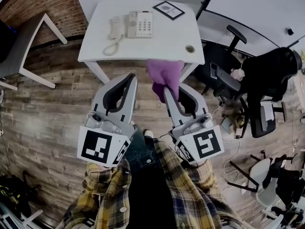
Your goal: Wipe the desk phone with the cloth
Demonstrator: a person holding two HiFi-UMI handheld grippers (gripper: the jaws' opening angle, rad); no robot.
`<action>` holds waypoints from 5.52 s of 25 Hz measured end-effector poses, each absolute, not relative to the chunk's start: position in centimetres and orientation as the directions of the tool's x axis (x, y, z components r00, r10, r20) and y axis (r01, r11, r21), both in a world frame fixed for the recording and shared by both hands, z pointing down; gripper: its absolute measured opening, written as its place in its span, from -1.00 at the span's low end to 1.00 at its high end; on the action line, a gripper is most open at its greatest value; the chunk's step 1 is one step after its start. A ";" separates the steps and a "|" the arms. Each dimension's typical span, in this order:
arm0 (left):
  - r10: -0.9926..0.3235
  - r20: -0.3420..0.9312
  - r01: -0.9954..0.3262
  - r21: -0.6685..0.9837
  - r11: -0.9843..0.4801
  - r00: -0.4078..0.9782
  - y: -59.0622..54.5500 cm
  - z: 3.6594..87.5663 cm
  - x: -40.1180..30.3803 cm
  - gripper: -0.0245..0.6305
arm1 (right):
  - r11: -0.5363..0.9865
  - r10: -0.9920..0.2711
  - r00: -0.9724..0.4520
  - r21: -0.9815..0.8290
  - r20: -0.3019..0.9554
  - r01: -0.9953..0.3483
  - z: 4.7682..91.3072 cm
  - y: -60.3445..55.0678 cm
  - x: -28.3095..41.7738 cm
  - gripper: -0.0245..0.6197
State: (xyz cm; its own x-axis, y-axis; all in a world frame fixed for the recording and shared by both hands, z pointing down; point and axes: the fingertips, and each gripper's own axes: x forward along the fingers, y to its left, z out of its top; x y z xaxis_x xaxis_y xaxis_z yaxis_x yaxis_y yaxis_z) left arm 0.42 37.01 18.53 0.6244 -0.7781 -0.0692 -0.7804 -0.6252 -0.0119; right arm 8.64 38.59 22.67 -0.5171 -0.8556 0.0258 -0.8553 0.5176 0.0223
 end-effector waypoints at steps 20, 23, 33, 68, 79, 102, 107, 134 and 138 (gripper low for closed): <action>-0.781 -0.073 -0.783 -0.005 -0.621 0.620 18.8 18.6 -4.5 -0.88 | 0.543 -0.840 -0.540 0.045 0.057 -0.839 23.2 20.3 3.4 -0.73; -0.771 -0.066 -0.773 -0.003 -0.634 0.633 14.8 18.6 -5.6 -0.88 | 0.523 -0.852 -0.521 0.039 0.063 -0.851 23.1 16.3 2.4 -0.73; -0.729 -0.029 -0.729 0.033 -0.684 0.684 5.1 19.6 -7.8 -0.88 | 0.429 -0.899 -0.424 0.024 0.112 -0.903 24.1 8.0 1.5 -0.73; -0.823 -0.007 -0.822 0.040 -0.568 0.568 -13.3 19.3 -2.2 -0.88 | 0.538 -0.830 -0.533 -0.020 0.167 -0.843 25.5 -12.2 9.0 -0.73; -0.819 0.041 -0.819 0.067 -0.569 0.572 -14.7 21.6 -4.1 -0.88 | 0.569 -0.792 -0.556 -0.023 0.253 -0.822 28.6 -14.3 6.9 -0.72; -0.825 0.159 -0.838 0.174 -0.518 0.543 -16.1 30.8 -7.6 -0.88 | 0.720 -0.552 -0.525 0.053 0.648 -0.692 45.7 -18.6 1.4 -0.72; -0.829 0.170 -0.843 0.187 -0.504 0.533 -16.1 31.3 -8.4 -0.88 | 0.736 -0.526 -0.467 0.105 0.711 -0.669 47.6 -19.2 1.0 -0.72; -0.869 0.149 -0.878 0.169 -0.448 0.472 -16.0 30.0 -10.7 -0.88 | 0.704 -0.437 -0.470 -0.033 0.767 -0.709 49.8 -16.4 0.2 -0.72; -0.866 0.149 -0.876 0.168 -0.453 0.477 -15.8 30.0 -10.5 -0.88 | 0.702 -0.428 -0.482 -0.054 0.764 -0.710 50.1 -15.5 0.0 -0.72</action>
